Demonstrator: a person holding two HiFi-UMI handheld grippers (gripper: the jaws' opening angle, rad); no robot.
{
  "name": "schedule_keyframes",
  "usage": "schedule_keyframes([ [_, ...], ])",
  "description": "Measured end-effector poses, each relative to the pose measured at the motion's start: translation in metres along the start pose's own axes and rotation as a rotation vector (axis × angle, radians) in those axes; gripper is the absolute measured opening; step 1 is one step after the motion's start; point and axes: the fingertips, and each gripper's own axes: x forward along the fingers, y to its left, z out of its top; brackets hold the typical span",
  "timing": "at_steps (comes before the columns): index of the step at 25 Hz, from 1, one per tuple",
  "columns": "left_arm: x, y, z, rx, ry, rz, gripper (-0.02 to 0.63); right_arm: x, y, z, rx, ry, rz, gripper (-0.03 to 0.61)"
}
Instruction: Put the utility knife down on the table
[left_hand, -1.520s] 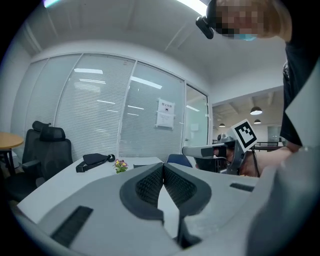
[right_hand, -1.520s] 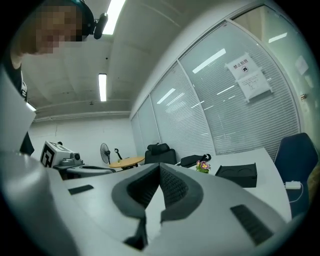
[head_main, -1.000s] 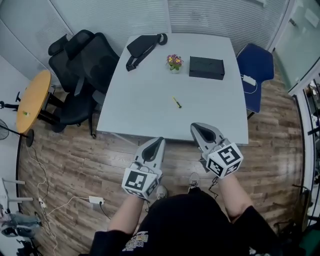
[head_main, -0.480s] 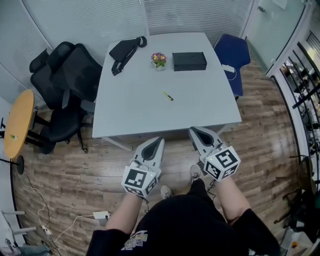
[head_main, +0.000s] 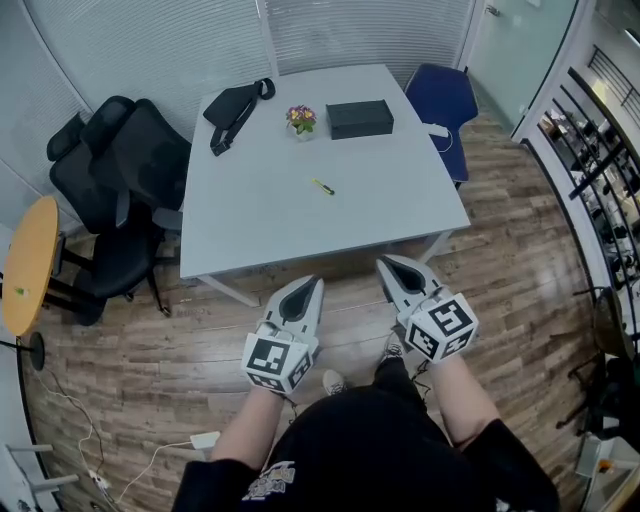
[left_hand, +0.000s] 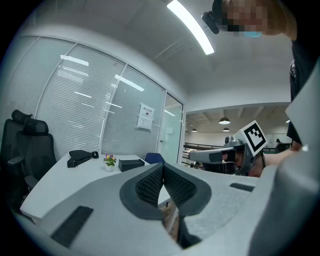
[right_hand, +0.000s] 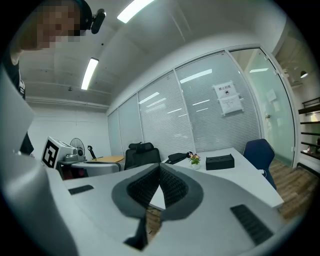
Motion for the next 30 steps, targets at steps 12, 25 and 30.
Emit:
schedule_keyframes([
  [12, -0.012, -0.009, 0.002, 0.000, -0.012, 0.007, 0.006, -0.008, 0.011, -0.005, -0.003, 0.012, 0.013, 0.003],
  [25, -0.019, -0.012, 0.001, 0.013, -0.012, 0.003, 0.005, -0.011, 0.018, -0.006, -0.001, 0.003, 0.011, 0.003],
  [30, -0.021, -0.010, 0.003, 0.014, -0.013, 0.002, 0.005, -0.011, 0.020, -0.006, -0.004, 0.004, 0.011, 0.003],
])
